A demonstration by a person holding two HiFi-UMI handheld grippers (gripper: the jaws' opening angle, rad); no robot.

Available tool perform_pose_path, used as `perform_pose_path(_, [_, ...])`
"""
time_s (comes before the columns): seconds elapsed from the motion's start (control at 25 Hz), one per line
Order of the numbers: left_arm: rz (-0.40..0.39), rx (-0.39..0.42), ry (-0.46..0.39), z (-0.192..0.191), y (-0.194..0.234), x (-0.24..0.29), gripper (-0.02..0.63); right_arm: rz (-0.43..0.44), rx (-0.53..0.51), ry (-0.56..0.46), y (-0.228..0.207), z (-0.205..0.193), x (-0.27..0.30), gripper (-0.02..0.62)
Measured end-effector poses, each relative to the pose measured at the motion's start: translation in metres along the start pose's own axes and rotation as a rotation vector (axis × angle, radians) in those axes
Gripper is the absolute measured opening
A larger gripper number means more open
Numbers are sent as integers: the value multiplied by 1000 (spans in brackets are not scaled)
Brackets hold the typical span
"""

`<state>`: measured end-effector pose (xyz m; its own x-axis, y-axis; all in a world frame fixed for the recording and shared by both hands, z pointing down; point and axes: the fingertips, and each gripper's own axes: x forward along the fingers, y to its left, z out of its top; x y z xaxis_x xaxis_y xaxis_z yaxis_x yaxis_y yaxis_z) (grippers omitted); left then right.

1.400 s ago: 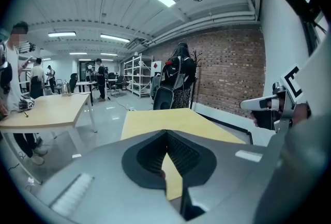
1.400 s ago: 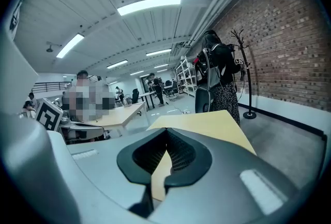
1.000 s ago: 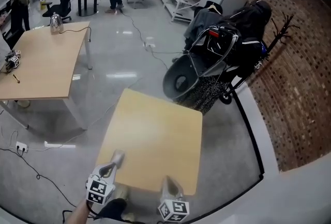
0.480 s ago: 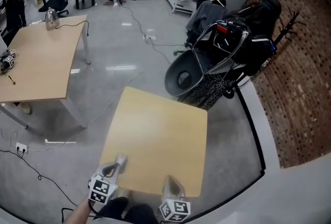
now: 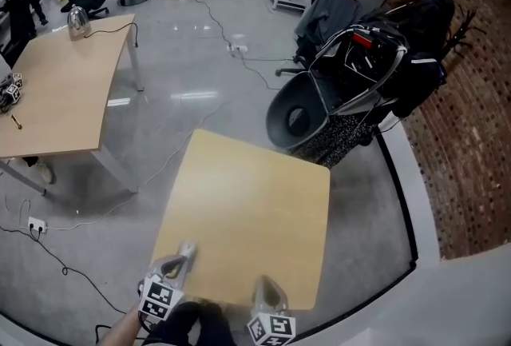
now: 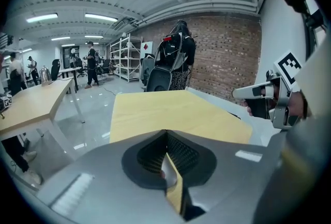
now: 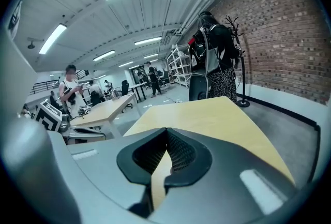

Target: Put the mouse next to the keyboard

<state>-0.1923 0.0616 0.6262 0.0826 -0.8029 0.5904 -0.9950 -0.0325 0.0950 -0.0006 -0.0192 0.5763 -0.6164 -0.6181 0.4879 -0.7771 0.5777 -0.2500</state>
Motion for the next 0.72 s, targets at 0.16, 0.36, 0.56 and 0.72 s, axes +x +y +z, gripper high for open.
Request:
perform_pose_path(0.16, [2, 4, 35, -14, 2, 9, 0, 8, 15, 25, -1, -16, 10, 14])
perform_pose_path(0.36, [42, -29, 99, -40, 11, 19, 0, 21, 31, 54, -2, -35, 16, 14])
perform_pose_path(0.56, [83, -44, 139, -57, 16, 32, 57, 35, 50, 76, -10, -54, 23, 14])
perform_pose_path(0.72, [95, -46, 167, -66, 18, 37, 123, 39, 65, 85, -14, -63, 28, 14])
